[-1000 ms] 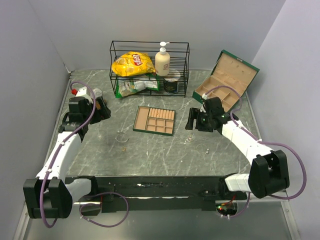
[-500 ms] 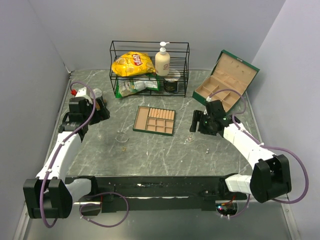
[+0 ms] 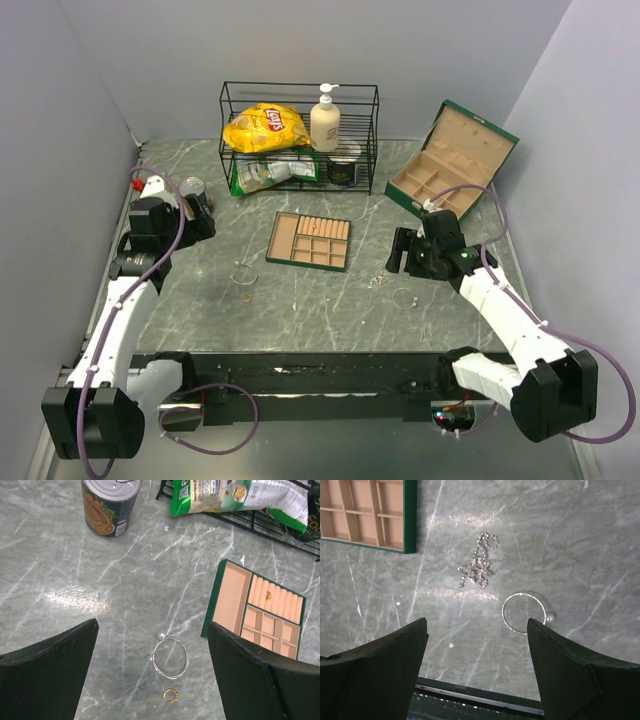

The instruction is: Organize the mixed jewelry

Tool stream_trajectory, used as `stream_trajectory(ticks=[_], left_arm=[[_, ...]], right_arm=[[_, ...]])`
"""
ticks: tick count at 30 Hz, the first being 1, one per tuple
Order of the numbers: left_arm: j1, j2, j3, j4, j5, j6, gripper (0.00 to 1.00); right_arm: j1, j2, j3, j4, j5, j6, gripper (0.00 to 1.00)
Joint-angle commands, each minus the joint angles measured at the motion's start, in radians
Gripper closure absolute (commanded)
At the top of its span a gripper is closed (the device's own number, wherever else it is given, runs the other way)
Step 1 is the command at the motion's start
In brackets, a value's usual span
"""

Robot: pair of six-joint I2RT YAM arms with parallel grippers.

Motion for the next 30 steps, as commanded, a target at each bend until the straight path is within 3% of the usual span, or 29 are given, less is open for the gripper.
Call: stream_trajectory(ticks=[1,9,18,24,27,30], left_arm=[[0.004,-0.027,0.013,0.005,-0.024,0.007,0.04],[0.004,-0.004,0.006,-0.001,-0.074,0.009,0.04],[0.002,0.013,-0.004,0.025,-0.071,0.010,0.04],[0.004,0.054,0.006,0.033,-0.051,0.010,0.04],[0.002,0.068,0.013,0.033,-0.051,0.012,0.04],[0.004,0.068,0.011,0.022,-0.059,0.012,0.04]], right_arm=[[0.002,-0.029,-0.026,-0.005,0.048,0.010,0.13],[-0.033,0.125,-0.003,0.042,0.140,0.027,0.17],[-0.144,0.203,-0.069,0.085,0.079,0.049,0.24],[-0.098,0.201,-0.020,0.133,-0.012,-0.025,0.27],[-0.022,0.252,0.069,0.014,0.185,0.006,0.25],[-0.054,0.289,0.042,-0.005,0.231,0.053,0.27]])
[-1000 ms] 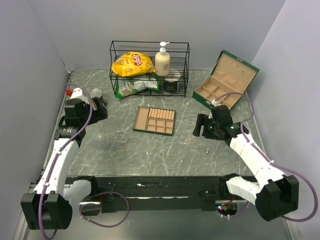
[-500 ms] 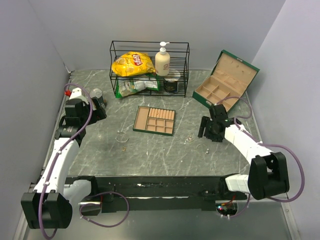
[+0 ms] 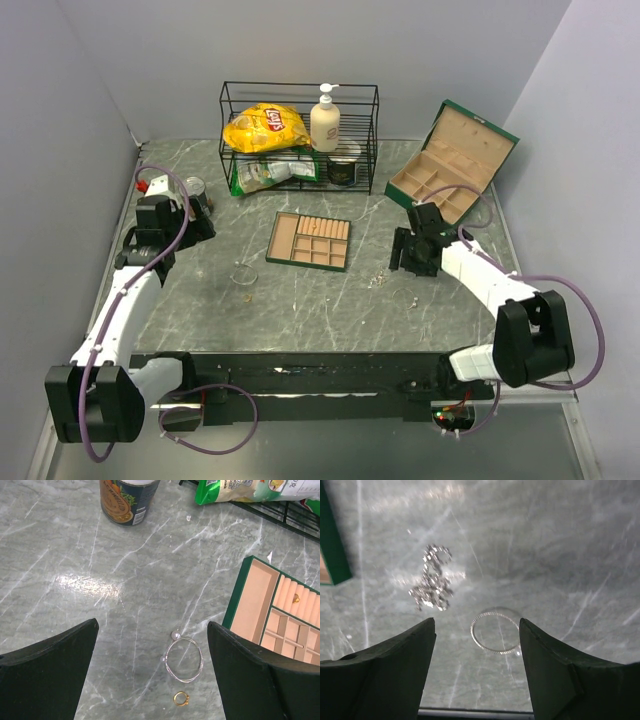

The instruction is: Organize the mixed jewelry

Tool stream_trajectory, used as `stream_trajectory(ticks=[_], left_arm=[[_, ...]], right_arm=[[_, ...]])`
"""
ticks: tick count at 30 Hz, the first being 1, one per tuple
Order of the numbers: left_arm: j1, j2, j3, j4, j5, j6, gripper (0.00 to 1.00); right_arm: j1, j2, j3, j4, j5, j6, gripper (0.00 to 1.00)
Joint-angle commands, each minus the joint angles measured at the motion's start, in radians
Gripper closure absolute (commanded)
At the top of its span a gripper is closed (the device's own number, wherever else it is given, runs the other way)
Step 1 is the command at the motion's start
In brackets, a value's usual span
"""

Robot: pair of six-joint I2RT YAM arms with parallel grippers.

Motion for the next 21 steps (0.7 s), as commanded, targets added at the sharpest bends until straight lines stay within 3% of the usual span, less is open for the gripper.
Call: stream_trajectory(ticks=[1,9,16,21], left_arm=[[0.004,-0.006,0.010,0.020,-0.003,0.012,0.04],[0.002,-0.002,0.013,0.026,0.003,0.014,0.04],[0.002,0.012,0.018,0.021,0.011,0.015,0.04],[0.002,0.007,0.020,0.020,0.006,0.015,0.04]], right_arm=[[-0.043,0.037,0.010,-0.043,0.097,0.057,0.27],[-0.092,-0.005,-0.113,0.009,-0.016,0.105,0.34],[-0.094,0.009,-0.161,0.028,-0.021,0.106,0.39],[-0.095,0.038,-0.176,0.048,-0.013,0.100,0.48]])
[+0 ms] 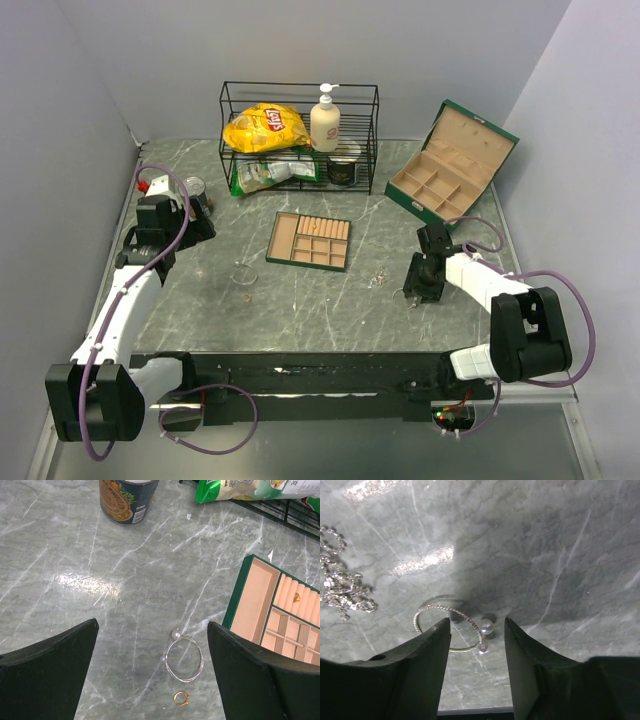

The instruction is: Organize the mixed jewelry

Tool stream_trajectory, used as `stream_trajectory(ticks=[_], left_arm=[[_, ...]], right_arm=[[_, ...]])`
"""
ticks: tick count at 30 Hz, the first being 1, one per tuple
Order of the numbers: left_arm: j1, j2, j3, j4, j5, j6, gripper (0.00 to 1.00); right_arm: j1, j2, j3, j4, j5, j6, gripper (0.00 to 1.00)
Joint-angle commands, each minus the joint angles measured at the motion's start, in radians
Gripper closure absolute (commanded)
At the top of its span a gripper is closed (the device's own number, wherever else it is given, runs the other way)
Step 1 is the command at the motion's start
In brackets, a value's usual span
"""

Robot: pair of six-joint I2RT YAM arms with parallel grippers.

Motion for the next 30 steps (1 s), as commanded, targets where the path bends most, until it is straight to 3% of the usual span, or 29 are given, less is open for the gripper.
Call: stream_trajectory(ticks=[1,6,16,30], left_arm=[[0.004,0.000,0.020,0.020,0.003,0.017,0.04],[0.002,0.002,0.020,0.018,0.003,0.017,0.04],[0.004,0.015,0.029,0.014,0.008,0.017,0.03],[0.002,0.022,0.032,0.014,0.015,0.017,0.04]], right_arm=[[0.000,0.017,-0.012,0.032,0.012,0.003,0.50],[0.000,0.025,-0.007,0.041,0.014,0.000,0.56],[0.003,0.037,0.036,0.035,0.011,-0.020,0.85],[0.003,-0.063,0.133,-0.039,0.043,-0.049,0.87]])
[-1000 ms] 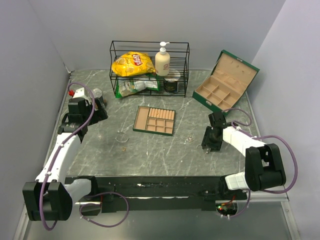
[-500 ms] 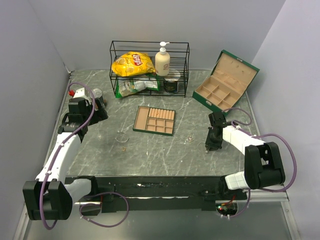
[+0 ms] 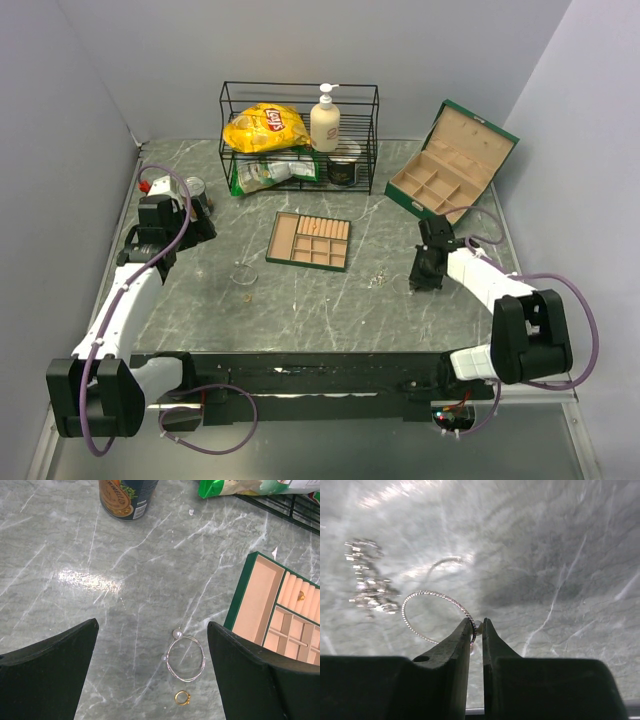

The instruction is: Organize the mixed jewelry

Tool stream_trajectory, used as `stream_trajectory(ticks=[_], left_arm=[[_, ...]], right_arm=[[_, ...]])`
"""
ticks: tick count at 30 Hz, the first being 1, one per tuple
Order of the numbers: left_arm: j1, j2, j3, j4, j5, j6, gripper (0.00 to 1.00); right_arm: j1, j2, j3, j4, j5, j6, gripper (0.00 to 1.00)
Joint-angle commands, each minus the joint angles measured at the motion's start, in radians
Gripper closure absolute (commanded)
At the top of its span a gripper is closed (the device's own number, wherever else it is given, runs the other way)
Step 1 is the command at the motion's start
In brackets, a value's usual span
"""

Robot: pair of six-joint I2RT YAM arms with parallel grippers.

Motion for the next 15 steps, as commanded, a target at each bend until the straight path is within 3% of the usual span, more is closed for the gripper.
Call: stream_trajectory(ticks=[1,7,15], left_arm=[[0.002,-0.004,0.031,0.013,0.013,0.017,0.04],[0.002,-0.007,0.030,0.017,0.016,0.017,0.04],[0.002,0.001,0.028,0.026,0.042,0.012,0.04]], right_arm=[[0.005,-0.059,0.088,-0.028,0.045,-0.024,0.86],[-0.069,-0.039,0.226,-0.038,0.067,-0.054,0.85],[-0.218,0.125,0.485,-0.022,0.084,-0.090,0.84]])
